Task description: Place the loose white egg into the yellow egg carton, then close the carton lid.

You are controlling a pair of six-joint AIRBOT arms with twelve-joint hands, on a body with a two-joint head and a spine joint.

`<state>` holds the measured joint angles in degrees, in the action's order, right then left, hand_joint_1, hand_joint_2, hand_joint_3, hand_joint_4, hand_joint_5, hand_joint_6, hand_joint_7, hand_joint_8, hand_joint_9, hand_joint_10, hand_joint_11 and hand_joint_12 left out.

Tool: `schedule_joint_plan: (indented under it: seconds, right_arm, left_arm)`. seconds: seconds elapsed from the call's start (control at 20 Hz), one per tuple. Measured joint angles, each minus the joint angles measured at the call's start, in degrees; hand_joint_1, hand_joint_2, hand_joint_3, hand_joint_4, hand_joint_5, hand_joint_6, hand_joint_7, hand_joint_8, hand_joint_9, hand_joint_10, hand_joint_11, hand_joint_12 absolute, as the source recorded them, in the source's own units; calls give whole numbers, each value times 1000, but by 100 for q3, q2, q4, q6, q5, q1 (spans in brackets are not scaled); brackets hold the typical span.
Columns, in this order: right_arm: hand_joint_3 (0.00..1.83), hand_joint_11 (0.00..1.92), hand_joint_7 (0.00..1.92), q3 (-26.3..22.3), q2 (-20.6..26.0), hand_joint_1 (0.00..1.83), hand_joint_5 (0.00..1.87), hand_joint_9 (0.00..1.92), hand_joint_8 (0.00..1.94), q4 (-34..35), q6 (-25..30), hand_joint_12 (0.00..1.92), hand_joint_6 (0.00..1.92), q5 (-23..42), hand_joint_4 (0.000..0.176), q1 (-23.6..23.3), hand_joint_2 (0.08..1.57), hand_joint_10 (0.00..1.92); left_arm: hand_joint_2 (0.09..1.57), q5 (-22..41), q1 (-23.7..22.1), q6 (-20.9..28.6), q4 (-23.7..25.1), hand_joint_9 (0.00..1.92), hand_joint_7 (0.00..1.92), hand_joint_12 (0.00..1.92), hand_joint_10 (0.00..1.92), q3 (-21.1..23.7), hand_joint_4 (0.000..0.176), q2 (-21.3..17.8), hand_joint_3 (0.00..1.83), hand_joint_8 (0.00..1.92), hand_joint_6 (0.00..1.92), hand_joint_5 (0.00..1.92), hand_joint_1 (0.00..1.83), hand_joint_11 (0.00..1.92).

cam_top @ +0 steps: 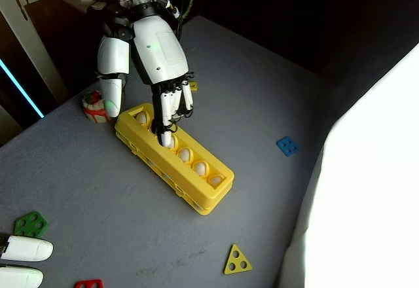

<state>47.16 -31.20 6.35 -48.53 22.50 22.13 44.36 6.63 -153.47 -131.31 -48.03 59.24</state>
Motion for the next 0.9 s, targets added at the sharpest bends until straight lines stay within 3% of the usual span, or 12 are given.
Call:
schedule_joint_plan:
  seconds: [0.1, 0.25, 0.3, 0.45, 0.5, 0.55, 0.6, 0.65, 0.7, 0.75, 0.8, 0.9]
  right_arm:
    - [2, 0, 347, 0, 0, 242, 337, 279, 4, 0, 0, 1007, 5, 0, 0, 0, 1141, 38]
    - [7, 0, 394, -7, 0, 211, 359, 321, 19, -22, 0, 994, 15, 22, 0, 0, 1154, 56]
    - [2, 0, 578, -13, 0, 262, 499, 440, 54, -22, 0, 1265, 93, 33, 0, 0, 1158, 263]
    - [2, 0, 721, -42, 0, 239, 532, 389, 171, -46, -7, 1582, 402, 37, 0, 0, 1174, 877]
    - [1, 188, 802, -55, 0, 243, 711, 544, 736, -61, -9, 1772, 761, 42, 0, 35, 1177, 1258]
    - [4, 297, 805, -59, 0, 212, 774, 602, 1112, -61, -15, 1891, 1009, 33, 0, 35, 1186, 1465]
    - [7, 460, 879, -68, 0, 159, 840, 693, 1443, -72, -15, 1915, 1403, 42, 0, 35, 1197, 1731]
    - [8, 576, 952, -72, 0, 123, 897, 772, 1584, -116, -17, 1920, 1596, 52, 0, 35, 1205, 1862]
    - [14, 806, 1087, -79, 0, 38, 983, 985, 1731, -173, -17, 1921, 1749, 52, 0, 35, 1222, 1909]
    - [13, 868, 1110, -90, 0, 19, 990, 1033, 1782, -234, -20, 1921, 1808, 63, 0, 35, 1225, 1919]
    - [10, 1075, 1205, -114, 0, 3, 1055, 1171, 1817, -251, -28, 1921, 1886, 90, 0, 35, 1224, 1921]
    - [10, 1194, 1265, -144, 0, 0, 1102, 1254, 1818, -361, -83, 1921, 1919, 160, 0, 33, 1230, 1921]
  left_arm:
    - [1290, -170, -66, -588, 20, 522, 674, 1321, 486, -201, 0, -85, 0, 0, 2, 494, 34, 199]
    - [1264, -520, -81, -1298, 15, 645, 721, 1218, 308, -417, 0, -271, 0, 4, 3, 521, 91, 292]
    - [1261, -610, -142, -1587, -11, 714, 776, 1141, 221, -466, 0, -310, 0, 10, 18, 614, 71, 321]
    - [1273, -1064, -387, -1818, 402, 792, 844, 1155, 153, -476, 0, -492, 1, 17, 24, 703, 46, 351]
    - [1281, -1209, -474, -1812, 664, 797, 930, 1321, 437, -437, 0, -560, 0, 78, 99, 765, 38, 437]
    - [1284, -1327, -492, -1816, 743, 703, 931, 1446, 748, -433, 0, -588, 1, 162, 209, 753, 7, 416]
    - [1279, -1353, -487, -1816, 688, 669, 898, 1708, 1224, -433, 0, -590, 0, 619, 313, 868, 82, 466]
    - [1277, -1364, -459, -1816, 656, 655, 828, 1856, 1473, -426, 0, -590, 0, 1013, 419, 905, 90, 482]
    - [1278, -1366, -452, -1818, 614, 775, 865, 1908, 1729, -404, 0, -590, 0, 1402, 825, 876, 62, 666]
    - [1279, -1405, -457, -1816, 625, 796, 859, 1918, 1814, -404, 0, -588, 0, 1525, 1021, 822, 51, 711]
    - [1290, -1414, -485, -1814, 632, 858, 894, 1920, 1862, -409, 0, -590, 2, 1653, 1498, 772, 9, 836]
    - [1296, -1427, -553, -1816, 638, 919, 930, 1921, 1875, -411, 0, -590, 1, 1704, 1661, 755, 0, 926]
